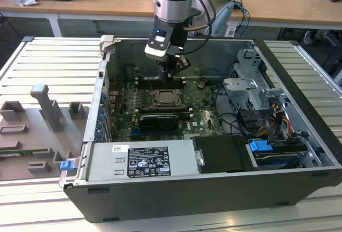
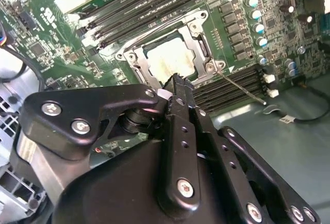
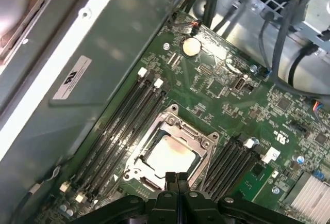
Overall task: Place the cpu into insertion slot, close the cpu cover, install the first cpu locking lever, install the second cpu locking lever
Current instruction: 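Install the first cpu locking lever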
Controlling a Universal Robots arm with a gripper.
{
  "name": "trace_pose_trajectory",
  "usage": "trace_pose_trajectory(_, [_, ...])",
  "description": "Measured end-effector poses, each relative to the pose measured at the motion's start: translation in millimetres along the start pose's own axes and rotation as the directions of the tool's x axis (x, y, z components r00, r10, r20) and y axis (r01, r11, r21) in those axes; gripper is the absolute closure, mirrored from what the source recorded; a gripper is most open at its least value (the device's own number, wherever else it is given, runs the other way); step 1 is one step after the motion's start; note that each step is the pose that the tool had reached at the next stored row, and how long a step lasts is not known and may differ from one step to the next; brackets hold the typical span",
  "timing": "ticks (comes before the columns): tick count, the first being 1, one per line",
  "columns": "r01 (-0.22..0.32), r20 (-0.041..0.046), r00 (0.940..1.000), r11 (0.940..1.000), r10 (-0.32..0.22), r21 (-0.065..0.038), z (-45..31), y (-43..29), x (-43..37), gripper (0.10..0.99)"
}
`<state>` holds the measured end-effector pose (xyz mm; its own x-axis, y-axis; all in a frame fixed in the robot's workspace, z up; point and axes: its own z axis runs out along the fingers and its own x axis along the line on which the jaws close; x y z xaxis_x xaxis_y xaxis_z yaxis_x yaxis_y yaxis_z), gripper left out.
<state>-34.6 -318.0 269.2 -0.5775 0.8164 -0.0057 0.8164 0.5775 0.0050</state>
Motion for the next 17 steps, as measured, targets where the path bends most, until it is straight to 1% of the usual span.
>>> trace_pose_trajectory(3, [0.05,-0.0003,0.9988,0.9988,-0.05,0.0,0.0,-0.1,0.1,0.98])
trace_pose_trajectory(5, [0.085,-0.0004,0.9964,0.9964,-0.085,-0.001,0.0,-0.1,0.1,0.98])
trace_pose_trajectory(6, [0.113,-0.0006,0.9936,0.9936,-0.113,-0.001,0.0,-0.1,0.1,0.98])
trace_pose_trajectory(7, [0.143,-0.0007,0.9897,0.9897,-0.143,-0.001,0.0,-0.1,0.1,0.98])
trace_pose_trajectory(9, [0.177,-0.0009,0.9841,0.9841,-0.177,-0.001,0.0,-0.1,0.1,0.98])
trace_pose_trajectory(10, [0.2,-0.001,0.9797,0.9797,-0.2,-0.001,0.0,-0.1,0.1,0.98])
trace_pose_trajectory(12, [0.258,-0.0011,0.9662,0.9662,-0.258,-0.002,0.1,-0.1,0.1,0.98])
trace_pose_trajectory(14, [0.339,-0.0014,0.9409,0.9409,-0.339,-0.002,0.1,-0.1,0.1,0.98])
trace_pose_trajectory(15, [0.355,-0.0014,0.9349,0.9349,-0.355,-0.002,0.1,-0.1,0.1,0.98])
trace_pose_trajectory(16, [0.374,-0.0015,0.9276,0.9276,-0.374,-0.003,0.1,-0.1,0.1,0.98])
trace_pose_trajectory(17, [0.396,-0.0016,0.9182,0.9182,-0.396,-0.003,0.1,-0.1,0.1,0.98])
